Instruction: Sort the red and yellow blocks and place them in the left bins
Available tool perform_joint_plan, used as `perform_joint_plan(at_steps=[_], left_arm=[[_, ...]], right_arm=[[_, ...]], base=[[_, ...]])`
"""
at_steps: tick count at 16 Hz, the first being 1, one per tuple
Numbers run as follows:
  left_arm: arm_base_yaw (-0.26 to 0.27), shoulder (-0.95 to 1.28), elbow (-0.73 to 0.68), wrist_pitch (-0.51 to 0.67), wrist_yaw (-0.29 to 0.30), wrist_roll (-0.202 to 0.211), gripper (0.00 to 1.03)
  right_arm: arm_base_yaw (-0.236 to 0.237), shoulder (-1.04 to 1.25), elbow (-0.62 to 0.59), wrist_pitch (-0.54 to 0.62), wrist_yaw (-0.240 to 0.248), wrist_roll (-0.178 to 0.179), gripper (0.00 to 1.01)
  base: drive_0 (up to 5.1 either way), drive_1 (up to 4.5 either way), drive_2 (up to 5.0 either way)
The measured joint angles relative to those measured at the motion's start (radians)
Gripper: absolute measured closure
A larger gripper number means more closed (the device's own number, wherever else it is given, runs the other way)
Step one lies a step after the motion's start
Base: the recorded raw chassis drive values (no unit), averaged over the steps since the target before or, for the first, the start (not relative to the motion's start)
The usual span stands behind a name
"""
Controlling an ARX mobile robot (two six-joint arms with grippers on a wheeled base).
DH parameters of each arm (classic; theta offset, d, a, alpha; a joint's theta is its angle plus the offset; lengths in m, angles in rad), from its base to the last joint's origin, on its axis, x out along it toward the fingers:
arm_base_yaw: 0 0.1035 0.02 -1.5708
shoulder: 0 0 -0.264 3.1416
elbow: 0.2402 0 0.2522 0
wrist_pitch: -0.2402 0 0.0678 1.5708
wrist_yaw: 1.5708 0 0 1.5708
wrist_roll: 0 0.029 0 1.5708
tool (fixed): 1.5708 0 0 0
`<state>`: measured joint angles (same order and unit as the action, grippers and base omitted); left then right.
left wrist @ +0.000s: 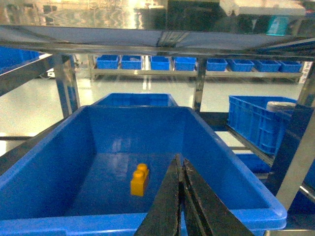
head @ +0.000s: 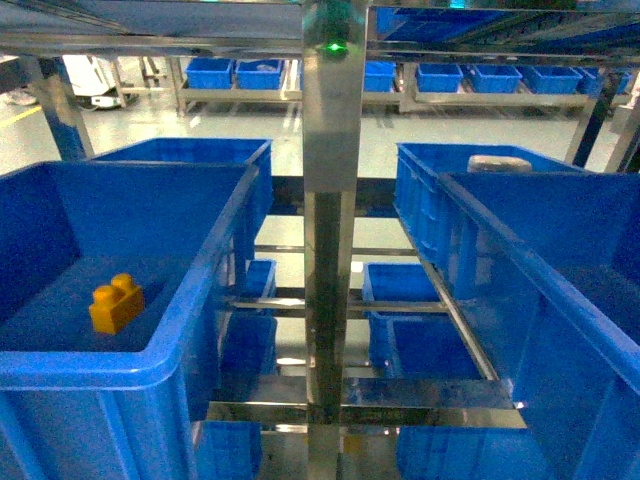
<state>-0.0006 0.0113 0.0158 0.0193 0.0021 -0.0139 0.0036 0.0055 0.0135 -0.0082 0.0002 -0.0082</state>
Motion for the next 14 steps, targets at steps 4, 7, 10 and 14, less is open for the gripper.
perform_joint_plan(at_steps=[4,7,10,14], left_arm=[[0.000,-0.001,-0.001,-0.024,-0.003,0.002,1.01],[0.000,-0.001,-0.001,-0.024,-0.003,0.002,1.01],[0.000,-0.001,-0.001,-0.024,-0.003,0.002,0.95],[0.000,-0.001,-0.001,-0.024,-0.003,0.003,0.44]], right_arm=[[0.000,0.000,0.000,0.004,0.000,0.000,0.99],[0.000,-0.001,0.000,0.003,0.000,0.000,0.99],[0.000,-0.001,0.000,0.003,0.000,0.000,0.95],[0.000,0.000,0.000,0.004,0.000,0.000,0.44]], base=[[0.0,0.00,0.0],[0.0,0.00,0.0],[0.0,0.00,0.0],[0.0,0.00,0.0]])
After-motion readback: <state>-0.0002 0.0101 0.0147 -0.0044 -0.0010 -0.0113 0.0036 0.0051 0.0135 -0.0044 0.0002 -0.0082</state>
